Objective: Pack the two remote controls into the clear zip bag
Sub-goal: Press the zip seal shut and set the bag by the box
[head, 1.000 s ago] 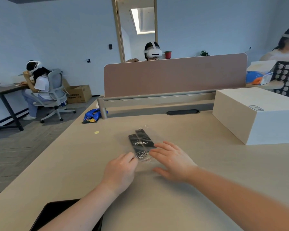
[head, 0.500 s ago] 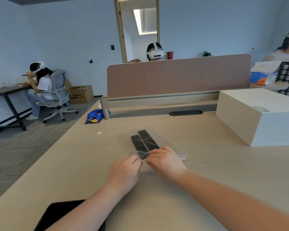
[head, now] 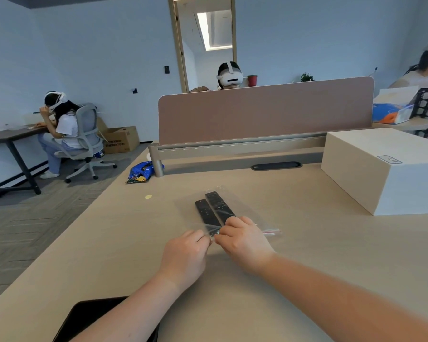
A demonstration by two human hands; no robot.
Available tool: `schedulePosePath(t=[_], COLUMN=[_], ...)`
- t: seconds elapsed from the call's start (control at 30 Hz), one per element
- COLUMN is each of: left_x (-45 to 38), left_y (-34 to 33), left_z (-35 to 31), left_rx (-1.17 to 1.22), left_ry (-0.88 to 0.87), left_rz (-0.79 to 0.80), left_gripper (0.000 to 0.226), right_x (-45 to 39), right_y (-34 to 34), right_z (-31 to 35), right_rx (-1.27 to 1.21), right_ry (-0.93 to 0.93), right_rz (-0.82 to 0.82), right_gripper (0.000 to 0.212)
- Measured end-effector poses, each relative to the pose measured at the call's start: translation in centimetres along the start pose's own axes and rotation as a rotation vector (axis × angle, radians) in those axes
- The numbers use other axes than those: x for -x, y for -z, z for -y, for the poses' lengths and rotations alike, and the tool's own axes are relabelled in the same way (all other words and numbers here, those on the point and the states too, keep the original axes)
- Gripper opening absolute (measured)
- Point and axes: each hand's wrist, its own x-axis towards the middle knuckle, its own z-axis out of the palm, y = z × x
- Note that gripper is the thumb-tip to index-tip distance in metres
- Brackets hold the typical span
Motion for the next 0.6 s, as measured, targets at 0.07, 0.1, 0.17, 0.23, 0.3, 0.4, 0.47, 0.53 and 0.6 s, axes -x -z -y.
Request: schedulePosePath(t=[0.07,0.1,0.17,0.23,0.3,0.4,0.47,0.53,0.6], left_x=[0.04,0.09,0.15,0.19,0.19,0.10,0.01,-0.07,-0.16], left_y=[-0.15,-0.23,-0.27,-0.26,-0.33,-0.42,-0.31,-0.11,0.07], left_z=[0.00,-0.02,-0.02,-0.03,0.04,0.32,0.50,0.55,0.49], left_rx=[0.001,0.005,0.005,-0.004,-0.014,-0.014,-0.016,-0.020,-0.023], left_ry=[0.001,-0.004,-0.010,-0.010,-0.011,-0.006,0.001,0.000,0.003], left_rz=[0.023,0.029,0.033,0.036,0.040,0.026,0.009,-0.003,-0.004], left_gripper=[0.009,0.010,0.008,0.007,0.006,0.011,0.014,0.017,0.018], right_x=[-0.07,-0.09,-0.11,-0.14,-0.27,-0.48,-0.63,-0.72,-0.80], right_y=[-0.05,-0.09,-0.14,-0.30,-0.41,-0.32,-0.18,-0.16,-0.12], right_z=[-0.04,-0.05,0.02,0.03,0.05,-0.07,-0.25,-0.44,-0.59], right_rx=[0.012,0.012,0.011,0.004,-0.017,-0.083,-0.109,-0.110,-0.095], right_ry=[0.007,0.009,0.010,0.002,-0.024,-0.071,-0.077,-0.083,-0.072], right_rz=[0.029,0.049,0.095,0.129,0.137,0.090,0.056,0.033,0.024], right_gripper=[0.013,0.014,0.015,0.016,0.018,0.014,0.013,0.025,0.027])
